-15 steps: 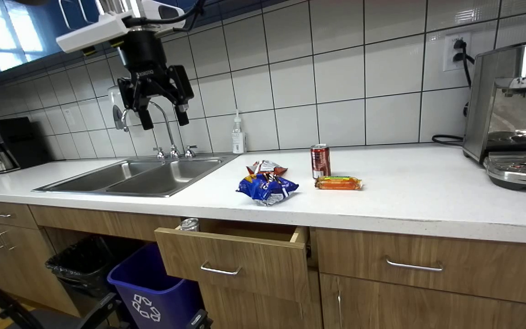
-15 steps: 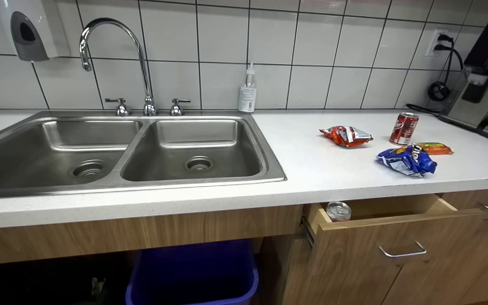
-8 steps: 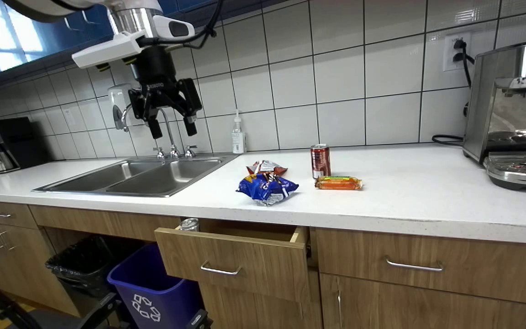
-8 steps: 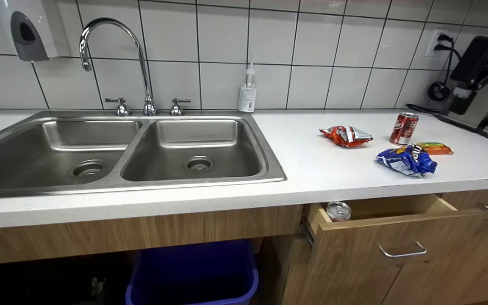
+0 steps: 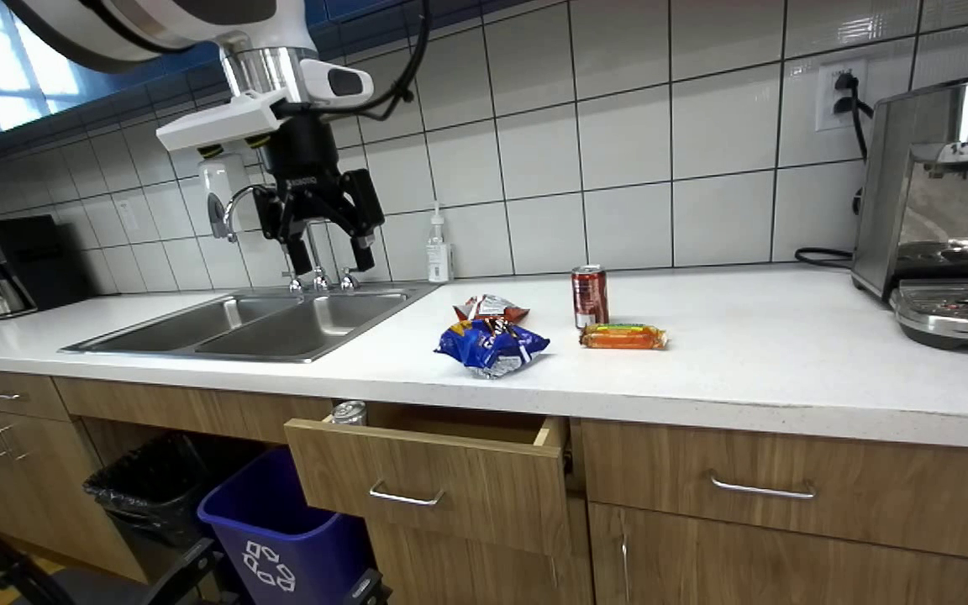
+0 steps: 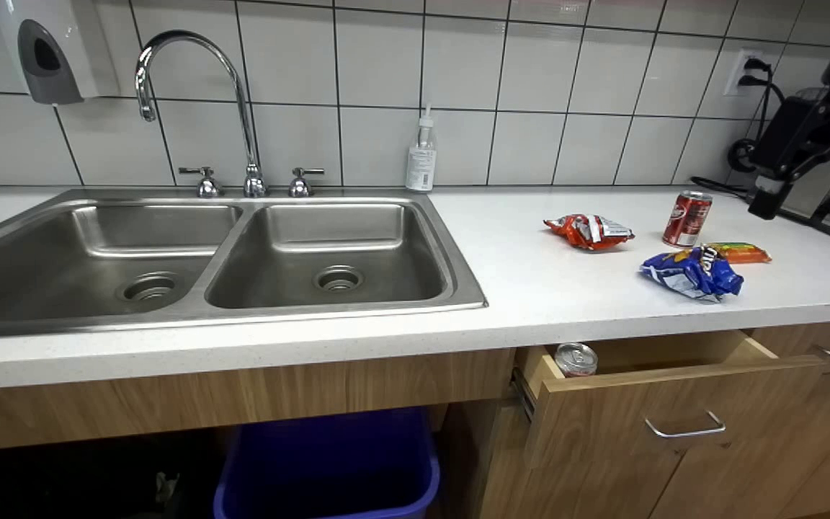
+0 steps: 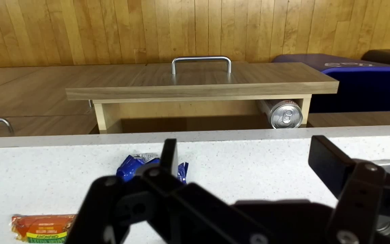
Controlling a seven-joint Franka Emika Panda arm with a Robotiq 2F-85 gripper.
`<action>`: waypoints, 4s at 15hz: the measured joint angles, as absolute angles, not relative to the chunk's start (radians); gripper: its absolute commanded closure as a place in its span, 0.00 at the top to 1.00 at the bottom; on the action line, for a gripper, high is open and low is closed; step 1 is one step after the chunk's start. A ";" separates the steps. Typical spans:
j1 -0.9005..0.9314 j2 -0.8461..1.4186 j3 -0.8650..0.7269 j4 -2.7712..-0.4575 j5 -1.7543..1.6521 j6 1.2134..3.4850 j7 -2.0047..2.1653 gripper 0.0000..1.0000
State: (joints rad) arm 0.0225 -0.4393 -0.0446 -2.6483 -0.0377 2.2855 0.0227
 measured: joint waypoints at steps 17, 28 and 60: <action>-0.010 -0.288 -0.037 -2.707 -0.108 2.433 0.042 1.00; -0.034 -0.160 -0.035 -2.743 -0.213 2.632 0.139 1.00; 0.055 0.276 -0.127 -2.537 -0.430 2.827 0.358 1.00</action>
